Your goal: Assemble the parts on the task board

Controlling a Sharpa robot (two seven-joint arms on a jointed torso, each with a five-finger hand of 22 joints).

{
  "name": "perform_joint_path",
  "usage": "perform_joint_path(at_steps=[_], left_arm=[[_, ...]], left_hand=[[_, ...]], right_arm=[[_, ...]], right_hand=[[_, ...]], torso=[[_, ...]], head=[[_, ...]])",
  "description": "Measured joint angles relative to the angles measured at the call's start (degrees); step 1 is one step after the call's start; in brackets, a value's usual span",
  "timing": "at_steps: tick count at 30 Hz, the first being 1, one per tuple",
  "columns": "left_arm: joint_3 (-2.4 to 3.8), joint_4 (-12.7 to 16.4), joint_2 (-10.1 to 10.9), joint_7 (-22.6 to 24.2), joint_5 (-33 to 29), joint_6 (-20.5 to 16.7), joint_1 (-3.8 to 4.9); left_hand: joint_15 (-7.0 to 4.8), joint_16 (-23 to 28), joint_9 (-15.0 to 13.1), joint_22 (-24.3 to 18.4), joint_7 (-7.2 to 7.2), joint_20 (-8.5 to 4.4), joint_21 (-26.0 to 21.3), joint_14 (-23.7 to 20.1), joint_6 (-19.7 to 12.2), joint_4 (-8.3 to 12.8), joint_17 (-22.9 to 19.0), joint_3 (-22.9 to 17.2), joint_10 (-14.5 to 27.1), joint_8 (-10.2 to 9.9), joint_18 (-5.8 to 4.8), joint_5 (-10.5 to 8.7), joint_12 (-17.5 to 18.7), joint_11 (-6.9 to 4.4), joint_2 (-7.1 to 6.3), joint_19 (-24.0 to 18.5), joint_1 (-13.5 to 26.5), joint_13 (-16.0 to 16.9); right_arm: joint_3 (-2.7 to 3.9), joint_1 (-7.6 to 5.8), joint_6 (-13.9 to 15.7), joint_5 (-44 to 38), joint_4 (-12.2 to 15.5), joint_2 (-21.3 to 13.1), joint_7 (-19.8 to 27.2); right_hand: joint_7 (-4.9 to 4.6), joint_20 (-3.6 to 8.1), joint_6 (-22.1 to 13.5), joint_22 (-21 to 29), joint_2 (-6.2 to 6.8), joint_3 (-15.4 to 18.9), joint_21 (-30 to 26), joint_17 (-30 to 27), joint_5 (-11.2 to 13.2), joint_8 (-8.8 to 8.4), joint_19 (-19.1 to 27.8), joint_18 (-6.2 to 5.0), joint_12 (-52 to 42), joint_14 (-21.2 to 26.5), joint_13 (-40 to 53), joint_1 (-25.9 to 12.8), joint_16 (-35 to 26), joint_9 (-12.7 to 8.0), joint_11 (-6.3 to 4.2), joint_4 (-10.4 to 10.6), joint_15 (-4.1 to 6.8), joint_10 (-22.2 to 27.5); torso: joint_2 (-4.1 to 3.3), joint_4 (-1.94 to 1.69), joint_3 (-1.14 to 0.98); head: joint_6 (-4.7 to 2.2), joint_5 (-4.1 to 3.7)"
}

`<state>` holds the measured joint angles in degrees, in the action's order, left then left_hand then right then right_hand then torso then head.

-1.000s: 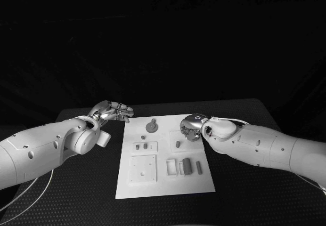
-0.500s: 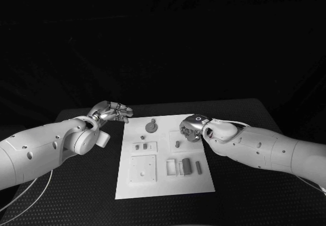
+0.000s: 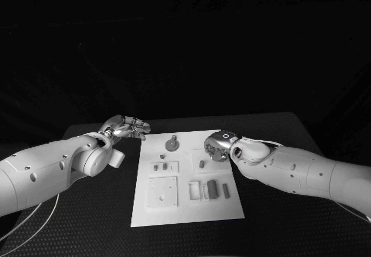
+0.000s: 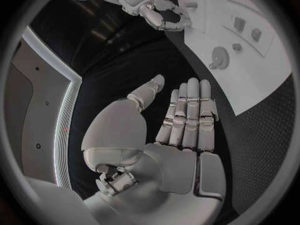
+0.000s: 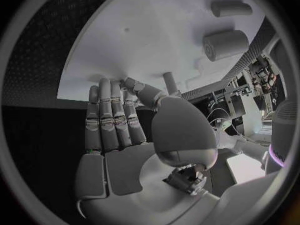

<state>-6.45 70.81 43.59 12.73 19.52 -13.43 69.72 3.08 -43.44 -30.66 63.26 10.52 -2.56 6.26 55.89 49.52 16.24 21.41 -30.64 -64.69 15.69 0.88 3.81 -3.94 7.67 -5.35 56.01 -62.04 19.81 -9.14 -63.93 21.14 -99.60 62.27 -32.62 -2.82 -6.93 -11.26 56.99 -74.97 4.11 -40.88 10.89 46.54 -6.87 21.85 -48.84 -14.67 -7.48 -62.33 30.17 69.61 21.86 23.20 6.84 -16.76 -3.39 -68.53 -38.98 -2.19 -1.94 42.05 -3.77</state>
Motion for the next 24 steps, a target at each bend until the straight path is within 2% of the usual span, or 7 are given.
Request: perform_joint_path(at_steps=[2,9,17,24], left_arm=[[0.00,-0.01,0.00,-0.03,0.00,-0.01,0.00],[0.00,-0.08,0.02,-0.09,-0.01,-0.02,0.00],[0.00,-0.15,0.04,-0.17,-0.01,-0.03,0.00],[0.00,-0.27,0.02,-0.24,-0.02,-0.04,0.00]], left_hand=[[0.00,0.00,0.00,-0.04,0.00,0.00,0.00,0.00,0.00,0.00,0.00,0.00,0.00,0.00,0.00,0.00,0.00,0.00,0.00,0.00,0.00,0.00],[-0.21,0.00,0.00,-0.04,0.00,0.00,0.00,0.21,0.00,0.00,0.05,0.00,0.00,0.00,0.00,0.00,0.00,0.00,0.00,0.00,0.00,-0.06],[-0.21,0.00,0.00,-0.04,0.00,0.00,0.00,0.21,0.00,0.00,0.10,0.00,0.00,0.00,-0.01,0.00,0.00,0.00,0.00,0.00,0.00,-0.05],[-0.21,0.23,0.00,-0.08,0.00,0.00,0.00,0.21,0.00,0.00,0.15,0.00,0.00,0.00,-0.01,0.00,0.00,0.00,0.00,0.00,0.00,-0.05]], right_arm=[[-0.01,0.04,0.28,-0.03,-0.02,0.01,-0.07],[-0.03,0.09,0.61,-0.05,0.05,0.03,-0.27],[-0.04,0.10,0.70,0.01,0.15,0.03,-0.48],[-0.02,0.14,0.95,0.43,0.75,-0.51,-0.49]], right_hand=[[0.07,0.01,0.07,0.00,-0.14,-0.01,0.22,0.19,0.01,0.16,-0.49,0.00,-0.29,-0.50,-3.54,0.15,0.09,0.00,-0.23,0.01,0.32,-0.65],[0.15,0.41,0.57,0.00,-0.52,-0.41,0.31,0.55,0.06,0.16,-1.43,0.00,-0.30,-1.35,-5.56,0.54,0.44,0.18,-0.49,0.07,0.75,-1.32],[0.15,0.41,0.57,0.01,-0.73,-0.41,0.53,0.69,0.22,0.16,-1.43,0.00,-0.32,-1.47,-6.36,0.77,0.64,0.25,-0.70,0.07,0.71,-1.52],[0.36,0.61,0.76,0.01,-0.73,-0.41,0.53,0.69,-0.01,0.13,-1.63,0.00,-0.52,-1.69,-12.62,0.77,0.64,0.24,-0.69,0.07,0.89,-1.54]], torso=[[0.00,0.01,0.01],[0.00,0.02,0.02],[0.00,0.04,-0.01],[0.00,0.04,-0.01]], head=[[-0.01,0.00],[0.00,-0.01],[0.09,-0.01],[0.16,0.07]])
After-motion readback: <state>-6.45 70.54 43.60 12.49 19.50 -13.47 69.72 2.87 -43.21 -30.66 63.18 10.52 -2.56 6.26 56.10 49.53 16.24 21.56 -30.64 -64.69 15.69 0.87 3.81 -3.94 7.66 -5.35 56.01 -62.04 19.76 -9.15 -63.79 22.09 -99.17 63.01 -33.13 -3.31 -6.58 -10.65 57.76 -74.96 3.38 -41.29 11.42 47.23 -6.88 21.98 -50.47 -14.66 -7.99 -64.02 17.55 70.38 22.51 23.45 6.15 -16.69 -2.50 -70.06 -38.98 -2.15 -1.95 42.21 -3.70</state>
